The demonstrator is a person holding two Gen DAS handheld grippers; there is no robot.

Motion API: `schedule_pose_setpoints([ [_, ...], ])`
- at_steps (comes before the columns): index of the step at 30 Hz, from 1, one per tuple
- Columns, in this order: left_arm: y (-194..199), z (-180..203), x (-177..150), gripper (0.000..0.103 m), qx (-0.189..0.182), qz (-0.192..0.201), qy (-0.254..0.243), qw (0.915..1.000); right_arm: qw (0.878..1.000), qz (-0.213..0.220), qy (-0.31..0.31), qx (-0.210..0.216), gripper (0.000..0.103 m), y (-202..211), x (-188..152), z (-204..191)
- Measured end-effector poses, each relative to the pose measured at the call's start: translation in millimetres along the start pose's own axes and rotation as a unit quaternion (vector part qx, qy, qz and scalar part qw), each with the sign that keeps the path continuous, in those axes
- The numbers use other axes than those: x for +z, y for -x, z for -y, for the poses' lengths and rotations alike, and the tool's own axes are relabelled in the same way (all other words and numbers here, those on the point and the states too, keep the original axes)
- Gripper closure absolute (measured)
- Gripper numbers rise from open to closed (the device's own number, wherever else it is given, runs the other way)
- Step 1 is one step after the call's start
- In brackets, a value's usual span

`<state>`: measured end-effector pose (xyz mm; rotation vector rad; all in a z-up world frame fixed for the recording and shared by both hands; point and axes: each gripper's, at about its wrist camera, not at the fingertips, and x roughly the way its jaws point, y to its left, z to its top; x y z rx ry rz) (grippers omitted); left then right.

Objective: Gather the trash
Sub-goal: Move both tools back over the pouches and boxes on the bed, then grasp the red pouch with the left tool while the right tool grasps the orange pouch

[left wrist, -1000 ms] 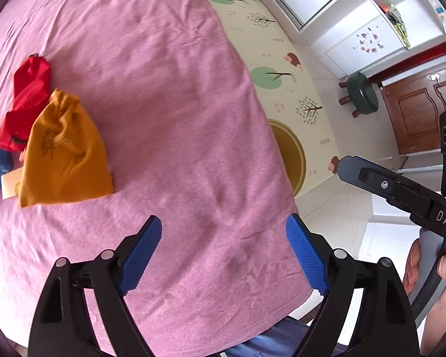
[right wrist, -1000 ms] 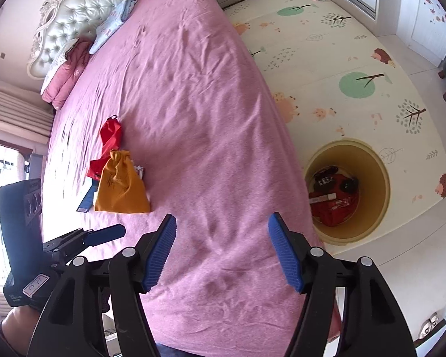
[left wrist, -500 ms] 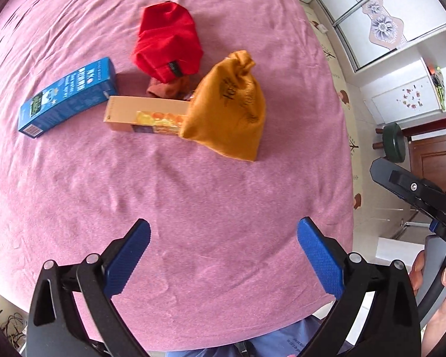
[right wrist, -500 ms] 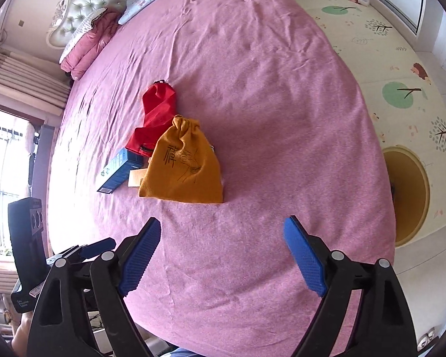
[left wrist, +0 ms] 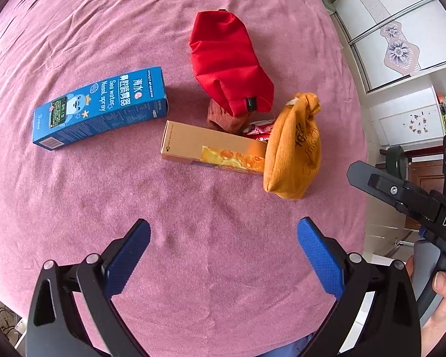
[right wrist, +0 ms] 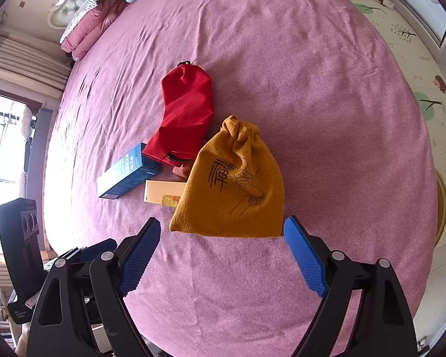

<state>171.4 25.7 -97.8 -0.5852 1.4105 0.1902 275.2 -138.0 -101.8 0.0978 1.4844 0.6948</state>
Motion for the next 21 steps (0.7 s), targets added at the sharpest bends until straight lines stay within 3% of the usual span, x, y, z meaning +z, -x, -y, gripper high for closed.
schedule_pose_setpoints([
  [7, -14, -27, 22, 0.004, -0.006, -0.013, 0.013, 0.9998, 1.000, -0.017, -0.003, -0.009, 0.023, -35, 26, -15],
  [14, -31, -35, 41, 0.004, -0.009, -0.023, 0.011, 0.9996, 0.999, -0.028, -0.006, -0.038, 0.032, -59, 41, -19],
  [18, -39, -34, 46, 0.004, -0.014, -0.029, 0.012, 0.9994, 0.997, -0.035, 0.002, -0.070, 0.049, -64, 43, -14],
  [21, -43, -30, 46, 0.004, -0.019, -0.034, 0.012, 0.9992, 0.997, -0.032, 0.004, -0.067, 0.061, -59, 42, -7],
])
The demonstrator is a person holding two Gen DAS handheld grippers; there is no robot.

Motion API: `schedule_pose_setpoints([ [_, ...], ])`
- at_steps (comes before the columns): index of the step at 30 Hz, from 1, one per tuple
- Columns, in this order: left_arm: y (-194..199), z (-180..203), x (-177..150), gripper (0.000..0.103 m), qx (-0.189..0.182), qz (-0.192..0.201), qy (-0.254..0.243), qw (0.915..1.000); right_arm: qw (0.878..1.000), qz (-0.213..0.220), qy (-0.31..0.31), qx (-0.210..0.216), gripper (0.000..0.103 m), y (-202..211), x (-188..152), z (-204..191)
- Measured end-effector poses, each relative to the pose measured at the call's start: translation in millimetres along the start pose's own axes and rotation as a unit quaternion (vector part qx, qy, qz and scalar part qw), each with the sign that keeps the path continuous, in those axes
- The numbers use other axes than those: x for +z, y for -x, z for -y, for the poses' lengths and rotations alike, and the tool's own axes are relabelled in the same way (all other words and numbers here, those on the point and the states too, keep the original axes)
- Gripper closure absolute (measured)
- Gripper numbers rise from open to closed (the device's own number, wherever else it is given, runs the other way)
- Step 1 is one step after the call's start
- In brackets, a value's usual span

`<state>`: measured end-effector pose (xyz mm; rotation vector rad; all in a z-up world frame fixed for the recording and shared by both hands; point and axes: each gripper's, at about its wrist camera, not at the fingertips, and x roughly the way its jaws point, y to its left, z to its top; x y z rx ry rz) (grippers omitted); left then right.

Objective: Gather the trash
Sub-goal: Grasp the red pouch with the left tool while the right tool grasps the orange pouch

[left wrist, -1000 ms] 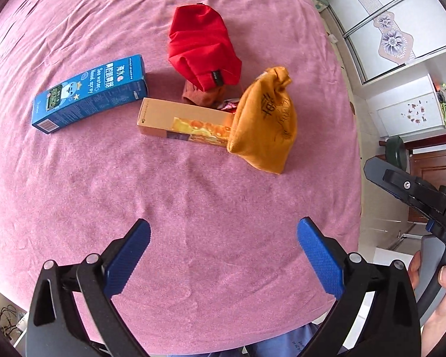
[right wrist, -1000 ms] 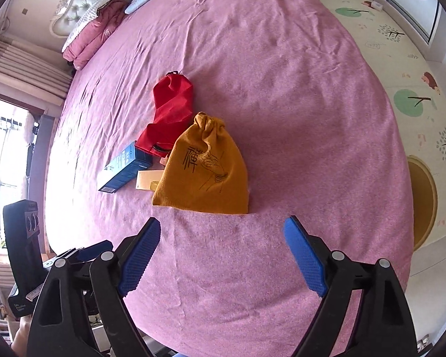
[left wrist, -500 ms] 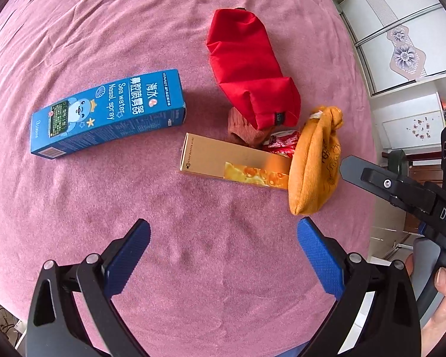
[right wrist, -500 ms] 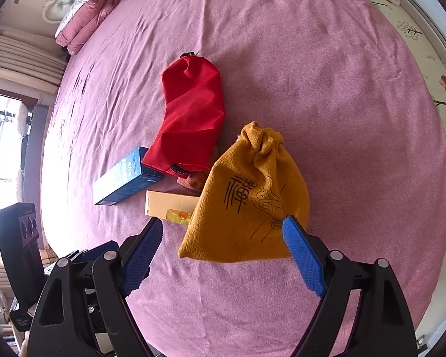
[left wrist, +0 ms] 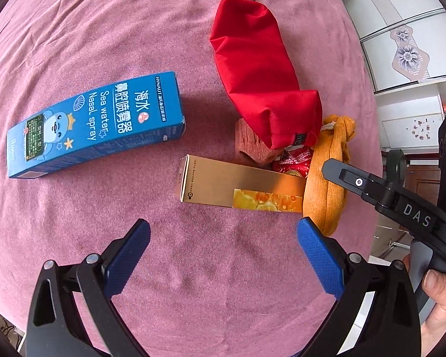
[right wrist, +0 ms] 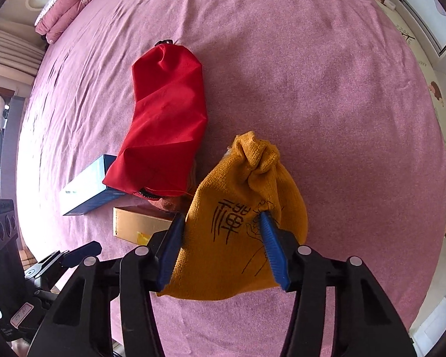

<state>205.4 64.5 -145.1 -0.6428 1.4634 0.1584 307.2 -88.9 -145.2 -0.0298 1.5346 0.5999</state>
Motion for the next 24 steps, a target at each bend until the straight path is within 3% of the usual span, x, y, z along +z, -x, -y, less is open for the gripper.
schedule_pose_setpoints([
  [4, -3, 3, 1, 0.004, -0.004, -0.004, 0.003, 1.0000, 0.999, 0.007, -0.004, 0.036, 0.085, 12, -4, 11],
  [5, -3, 5, 0, 0.004, -0.006, -0.003, 0.007, 1.0000, 0.999, 0.011, -0.003, 0.044, 0.097, 16, -5, 13],
  [10, -1, 22, 9, 0.004, -0.004, 0.009, 0.008, 0.9999, 0.998, 0.024, -0.006, 0.061, 0.097, 33, -7, 23],
  [22, -22, 61, 66, 0.005, 0.019, 0.019, 0.017, 0.9995, 0.994, 0.043, -0.035, 0.090, 0.096, 50, -4, 52],
  [24, -26, 63, 74, 0.013, 0.022, 0.018, 0.024, 0.9993, 0.994, 0.040, -0.037, 0.091, 0.096, 49, -4, 53],
])
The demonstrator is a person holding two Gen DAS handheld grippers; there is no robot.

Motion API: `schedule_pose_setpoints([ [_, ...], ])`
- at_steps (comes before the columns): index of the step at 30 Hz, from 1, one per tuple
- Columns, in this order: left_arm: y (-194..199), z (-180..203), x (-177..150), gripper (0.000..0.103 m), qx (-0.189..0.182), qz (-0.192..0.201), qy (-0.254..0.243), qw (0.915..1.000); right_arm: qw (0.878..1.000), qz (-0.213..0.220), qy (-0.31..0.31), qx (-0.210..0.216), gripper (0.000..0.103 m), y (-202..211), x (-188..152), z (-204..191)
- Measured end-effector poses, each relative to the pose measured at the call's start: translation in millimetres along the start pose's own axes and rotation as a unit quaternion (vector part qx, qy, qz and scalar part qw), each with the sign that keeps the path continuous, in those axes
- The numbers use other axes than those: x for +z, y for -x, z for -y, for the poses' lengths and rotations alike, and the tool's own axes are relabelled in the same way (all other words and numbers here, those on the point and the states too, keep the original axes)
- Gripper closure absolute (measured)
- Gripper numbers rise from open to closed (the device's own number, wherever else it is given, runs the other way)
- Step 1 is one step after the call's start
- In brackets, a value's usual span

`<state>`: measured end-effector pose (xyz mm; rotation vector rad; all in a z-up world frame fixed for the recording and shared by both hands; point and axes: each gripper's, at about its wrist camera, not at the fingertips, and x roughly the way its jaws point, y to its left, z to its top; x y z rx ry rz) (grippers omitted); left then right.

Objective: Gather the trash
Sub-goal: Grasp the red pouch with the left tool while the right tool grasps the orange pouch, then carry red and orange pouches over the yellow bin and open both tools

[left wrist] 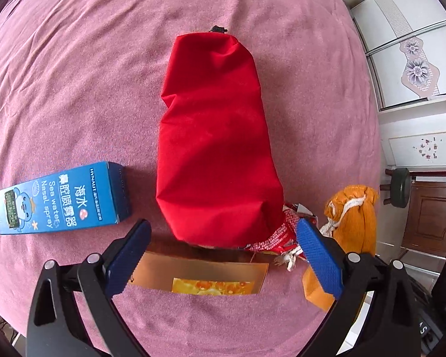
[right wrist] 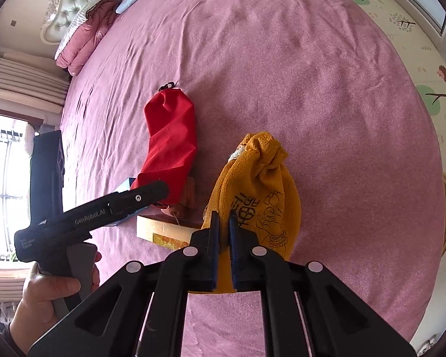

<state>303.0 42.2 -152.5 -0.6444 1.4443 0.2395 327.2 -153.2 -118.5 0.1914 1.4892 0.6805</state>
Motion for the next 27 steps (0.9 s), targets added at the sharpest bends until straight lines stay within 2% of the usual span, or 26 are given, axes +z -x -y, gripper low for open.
schedule_pose_setpoints([
  [1, -2, 2, 4, 0.020, 0.000, -0.004, 0.000, 1.0000, 1.000, 0.000, -0.001, 0.001, 0.096, -1, 0, 1],
  [2, -4, 4, 6, 0.035, 0.002, -0.008, -0.001, 1.0000, 1.000, -0.001, -0.001, 0.002, 0.096, -2, 0, 1],
  [3, -6, 7, 11, 0.042, 0.006, -0.012, -0.002, 0.9999, 1.000, -0.003, -0.001, 0.003, 0.096, -3, -1, 1],
  [6, -4, 12, 18, 0.057, -0.011, -0.008, -0.008, 0.9999, 1.000, -0.002, -0.002, 0.009, 0.096, -1, -2, 1],
  [9, 8, 16, 15, 0.068, -0.025, 0.007, -0.019, 0.9995, 1.000, 0.004, -0.004, 0.015, 0.096, 5, -3, 2],
  [18, 50, 19, -12, 0.081, -0.092, 0.034, -0.029, 0.9947, 0.999, 0.023, -0.010, 0.025, 0.096, 35, -15, 9],
  [22, 69, 33, -28, 0.082, -0.115, 0.037, -0.037, 0.9920, 0.999, 0.034, -0.017, 0.034, 0.096, 53, -27, 12],
  [26, 86, 48, -52, 0.083, -0.122, 0.040, -0.060, 0.9900, 0.998, 0.045, -0.022, 0.038, 0.096, 72, -41, 17],
  [27, 92, 40, -61, 0.083, -0.123, 0.040, -0.066, 0.9894, 0.998, 0.048, -0.024, 0.037, 0.096, 77, -45, 20],
])
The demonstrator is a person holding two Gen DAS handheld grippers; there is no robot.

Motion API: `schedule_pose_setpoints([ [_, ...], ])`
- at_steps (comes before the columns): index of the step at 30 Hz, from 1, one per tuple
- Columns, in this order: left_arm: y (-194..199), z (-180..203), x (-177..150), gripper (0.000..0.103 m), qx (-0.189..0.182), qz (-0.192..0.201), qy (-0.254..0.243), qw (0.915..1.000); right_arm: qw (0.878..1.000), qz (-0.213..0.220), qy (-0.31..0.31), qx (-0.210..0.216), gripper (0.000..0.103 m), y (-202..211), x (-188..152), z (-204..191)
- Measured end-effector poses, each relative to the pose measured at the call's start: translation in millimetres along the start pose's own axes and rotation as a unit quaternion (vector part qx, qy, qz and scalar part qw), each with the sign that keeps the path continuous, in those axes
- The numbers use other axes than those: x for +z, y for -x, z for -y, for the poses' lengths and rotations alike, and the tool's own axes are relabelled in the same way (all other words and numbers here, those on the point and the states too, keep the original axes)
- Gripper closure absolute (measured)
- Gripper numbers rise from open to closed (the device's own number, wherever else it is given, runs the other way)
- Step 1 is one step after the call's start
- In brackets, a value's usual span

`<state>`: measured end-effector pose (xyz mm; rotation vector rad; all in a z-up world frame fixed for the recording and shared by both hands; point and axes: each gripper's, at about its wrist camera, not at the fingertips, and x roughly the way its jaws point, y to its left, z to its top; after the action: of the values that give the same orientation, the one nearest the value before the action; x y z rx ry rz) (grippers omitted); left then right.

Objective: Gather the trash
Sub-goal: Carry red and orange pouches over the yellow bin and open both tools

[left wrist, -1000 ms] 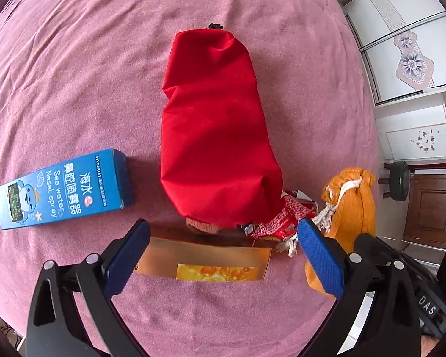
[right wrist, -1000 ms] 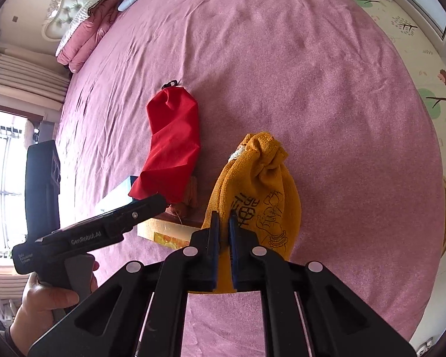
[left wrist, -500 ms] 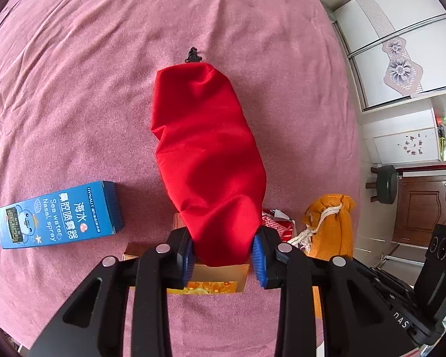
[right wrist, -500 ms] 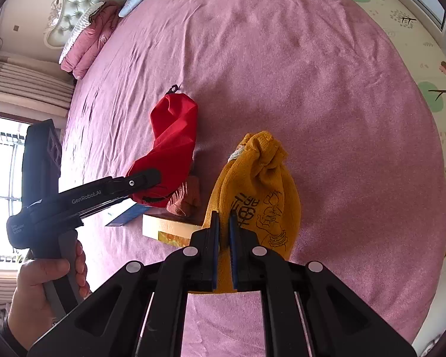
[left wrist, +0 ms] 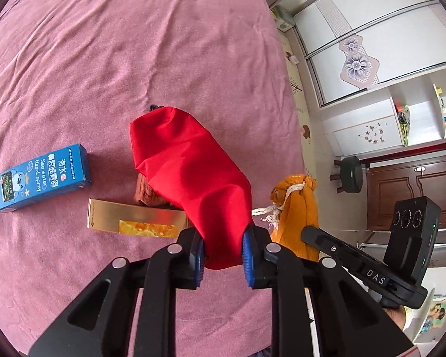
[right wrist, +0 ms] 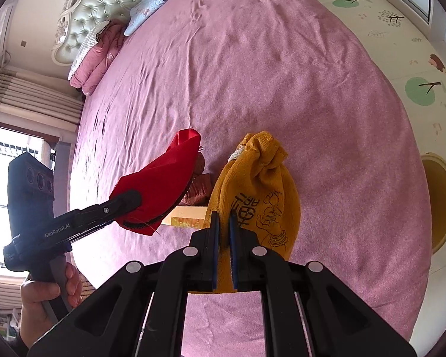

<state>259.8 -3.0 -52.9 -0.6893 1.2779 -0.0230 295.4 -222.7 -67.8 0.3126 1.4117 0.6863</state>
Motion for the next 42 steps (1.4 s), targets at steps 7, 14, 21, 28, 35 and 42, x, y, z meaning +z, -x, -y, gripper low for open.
schedule_pose_setpoints([
  [7, 14, 45, -41, 0.083, -0.005, 0.000, -0.046, 0.9989, 1.000, 0.020, -0.021, 0.007, 0.096, 43, -28, 22],
  [14, 1, 98, -76, 0.083, -0.018, -0.022, -0.094, 0.9952, 0.997, 0.049, -0.052, 0.007, 0.096, 88, -56, 59],
  [21, -23, 156, -108, 0.083, -0.031, -0.049, -0.144, 0.9878, 0.993, 0.077, -0.085, -0.005, 0.096, 129, -80, 104],
  [28, -54, 219, -129, 0.083, -0.040, -0.073, -0.190, 0.9782, 0.988, 0.099, -0.116, -0.017, 0.096, 164, -95, 156],
  [35, -94, 275, -138, 0.083, -0.051, -0.100, -0.223, 0.9682, 0.981, 0.120, -0.145, -0.033, 0.096, 195, -102, 207],
  [42, -132, 321, -139, 0.083, -0.052, -0.123, -0.252, 0.9584, 0.974, 0.137, -0.176, -0.043, 0.096, 215, -96, 254],
])
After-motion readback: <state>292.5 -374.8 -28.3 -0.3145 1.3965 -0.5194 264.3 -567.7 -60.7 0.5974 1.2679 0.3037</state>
